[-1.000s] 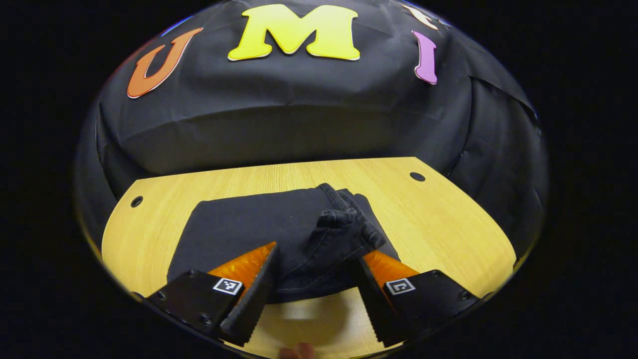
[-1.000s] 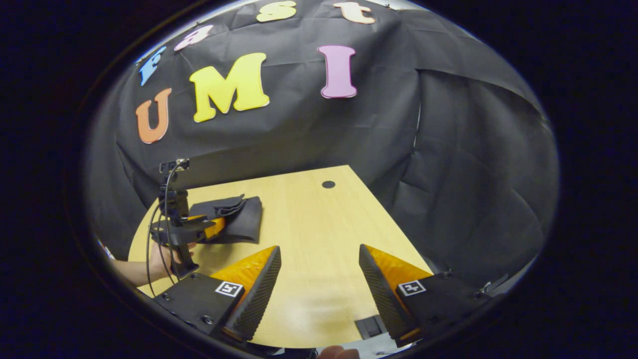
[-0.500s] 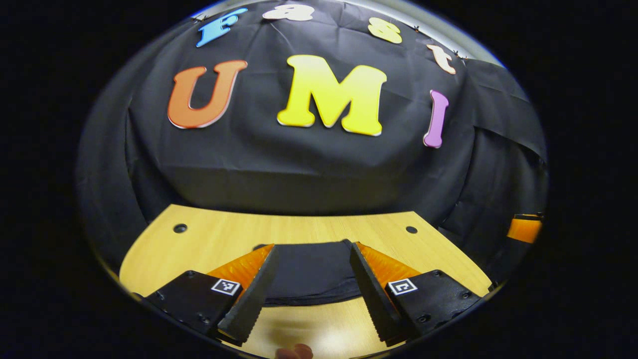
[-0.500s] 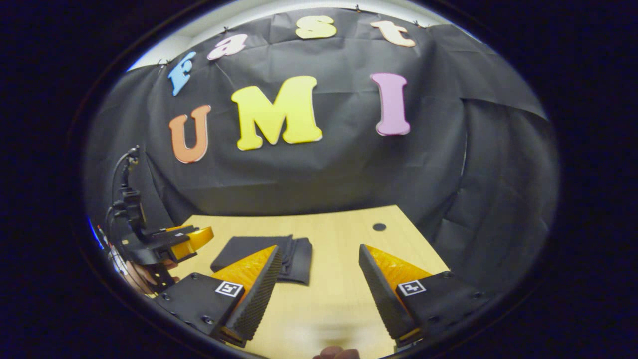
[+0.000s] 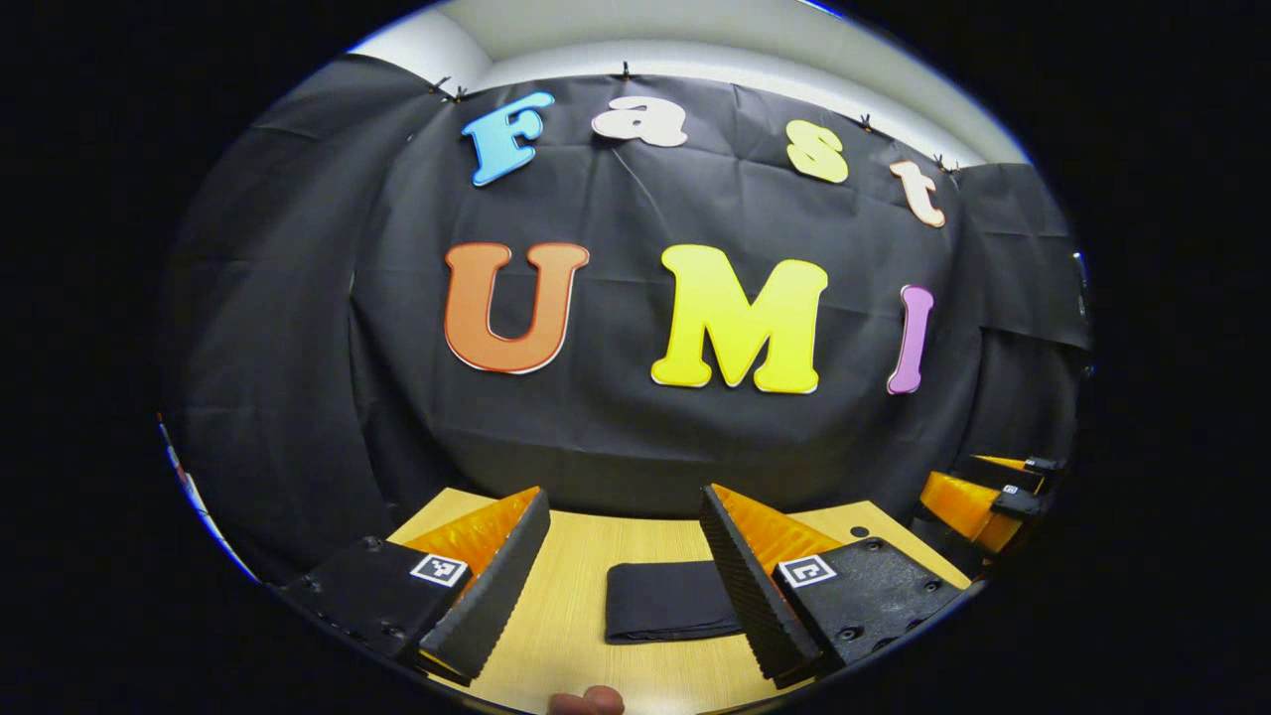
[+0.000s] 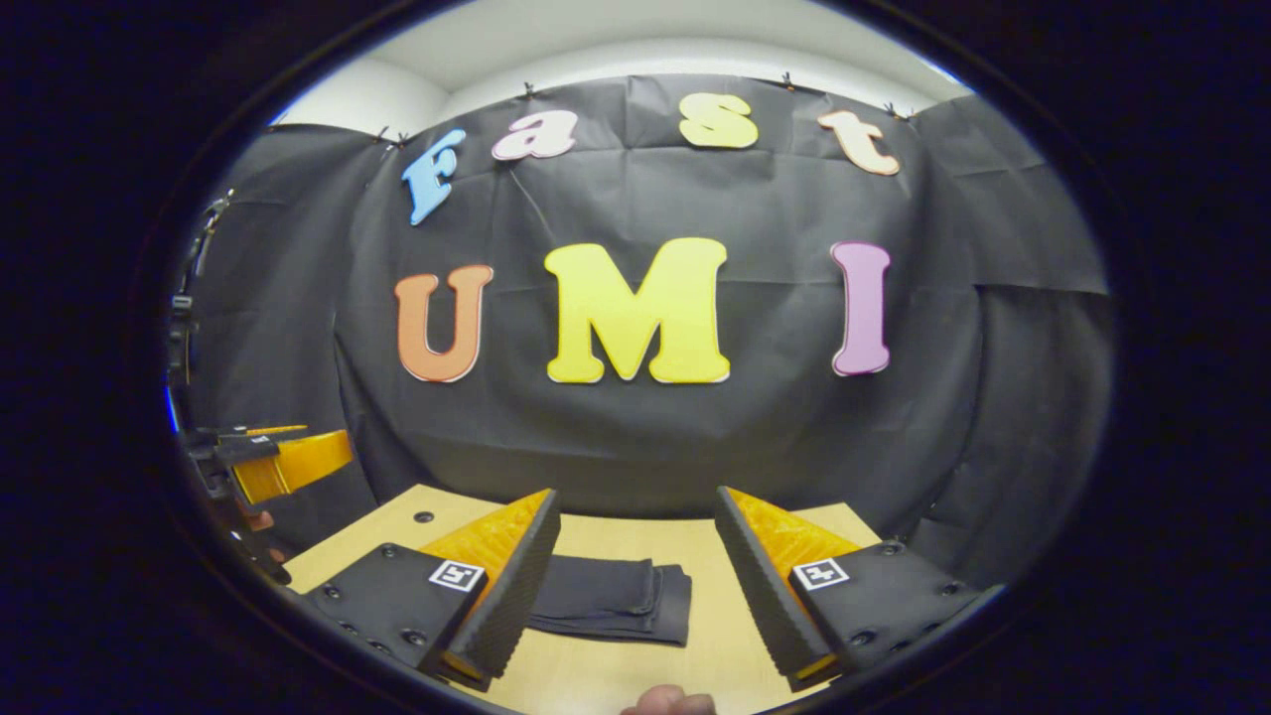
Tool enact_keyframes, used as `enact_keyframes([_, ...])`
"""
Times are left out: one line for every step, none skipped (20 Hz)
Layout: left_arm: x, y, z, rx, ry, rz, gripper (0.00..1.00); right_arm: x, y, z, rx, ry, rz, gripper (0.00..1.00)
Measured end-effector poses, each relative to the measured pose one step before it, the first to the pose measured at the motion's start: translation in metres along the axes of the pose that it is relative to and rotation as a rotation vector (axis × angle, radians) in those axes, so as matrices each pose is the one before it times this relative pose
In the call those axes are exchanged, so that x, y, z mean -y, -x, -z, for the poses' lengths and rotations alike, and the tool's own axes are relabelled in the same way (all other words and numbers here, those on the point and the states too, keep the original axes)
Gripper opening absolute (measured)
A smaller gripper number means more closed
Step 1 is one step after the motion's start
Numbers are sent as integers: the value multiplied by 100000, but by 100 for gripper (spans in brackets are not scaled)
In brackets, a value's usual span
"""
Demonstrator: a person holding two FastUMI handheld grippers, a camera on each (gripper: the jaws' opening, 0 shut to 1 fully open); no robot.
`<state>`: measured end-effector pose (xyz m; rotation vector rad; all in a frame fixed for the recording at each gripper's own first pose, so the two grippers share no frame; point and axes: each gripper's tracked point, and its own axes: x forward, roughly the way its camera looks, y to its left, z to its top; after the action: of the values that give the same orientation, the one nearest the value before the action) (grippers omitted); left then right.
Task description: Grasp the waist and the cuffs of the jeans and fold them to make the two legs overlap; first hold the waist and fold one-third of the jeans toward the cuffs, then hold the cuffs and fold the remaining one-third in the same direction to finish folding.
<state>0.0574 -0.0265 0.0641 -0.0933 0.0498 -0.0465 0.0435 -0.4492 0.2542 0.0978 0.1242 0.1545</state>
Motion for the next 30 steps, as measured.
enact_keyframes([-391,721,-399,1461,510,-1008,100,-297,284,-403,1673,671,69,96])
enact_keyframes([-170,572,-239,1009,668,89,98,-352,177,-274,1236,266,-110,94])
enact_keyframes([-16,390,-320,825,328,-200,98,-304,310,219,204,823,730,95])
enact_keyframes([-119,348,15,-6,349,-45,98,-235,368,224,227,613,582,96])
enact_keyframes([-103,430,-127,662,48,-207,98,-453,242,135,426,646,-117,96])
enact_keyframes([-97,286,-62,-96,445,-15,98,-401,220,152,-109,734,-233,96])
enact_keyframes([-7,229,131,-273,330,-33,98,-554,281,304,-464,643,-860,96])
enact_keyframes([-55,73,200,-361,-133,51,98,-518,173,106,-416,258,-1307,95])
enact_keyframes([-72,159,99,-331,-270,-151,98,-369,63,7,113,355,-771,95])
enact_keyframes([-117,-17,98,-307,-351,-99,98,-173,3,-71,176,290,-219,95])
enact_keyframes([-10,124,35,-165,-275,-141,98,-193,50,-23,342,-107,-145,94])
enact_keyframes([-136,61,-189,312,-287,-30,98,-125,-190,-128,301,-435,66,95])
enact_keyframes([-37,65,-74,663,-578,38,97,-116,-63,-59,393,-430,79,94])
enact_keyframes([-47,-95,-114,379,-549,84,97,-68,-85,-164,354,-183,116,94])
enact_keyframes([-36,22,-142,137,-384,58,98,-77,-24,-73,447,-35,311,94])
enact_keyframes([-110,-64,-90,64,91,-135,98,-192,-58,20,-80,-203,-596,94])
enact_keyframes([-76,-66,147,-273,507,64,98,-195,-95,287,-430,-137,-482,95])
enact_keyframes([-10,-12,149,-509,619,-39,98,-216,-51,149,-693,-84,-573,95])
enact_keyframes([-39,-18,90,-256,383,-86,98,-161,-22,148,-394,131,-599,95])
enact_keyframes([4,21,14,49,84,-71,98,6,-147,-81,-35,307,207,95])
enact_keyframes([-20,25,-72,197,-217,-78,98,112,-111,-26,330,-52,206,94])
enact_keyframes([-9,-65,-156,357,-315,-61,98,40,-48,-147,451,-311,203,94])
enact_keyframes([55,-23,-97,343,-175,4,98,60,-53,-51,340,-123,231,94])
enact_keyframes([151,-45,-33,256,-97,178,98,64,-65,10,194,-4,235,96])
enact_keyframes([-134,-26,-70,44,34,35,98,126,-76,125,-159,-7,220,96])
enact_keyframes([2,-32,99,-222,21,246,97,24,-98,80,-333,-292,-217,94])
enact_keyframes([162,-116,176,-846,-51,-63,98,-8,-11,203,-653,-377,-343,96])
enact_keyframes([141,-185,156,-780,488,96,100,37,-51,32,-362,-214,-111,94])
enact_keyframes([414,-29,24,-120,792,468,98,161,-86,-85,26,79,168,94])
enact_keyframes([342,-153,-125,362,339,362,93,167,-82,-122,355,352,278,96])
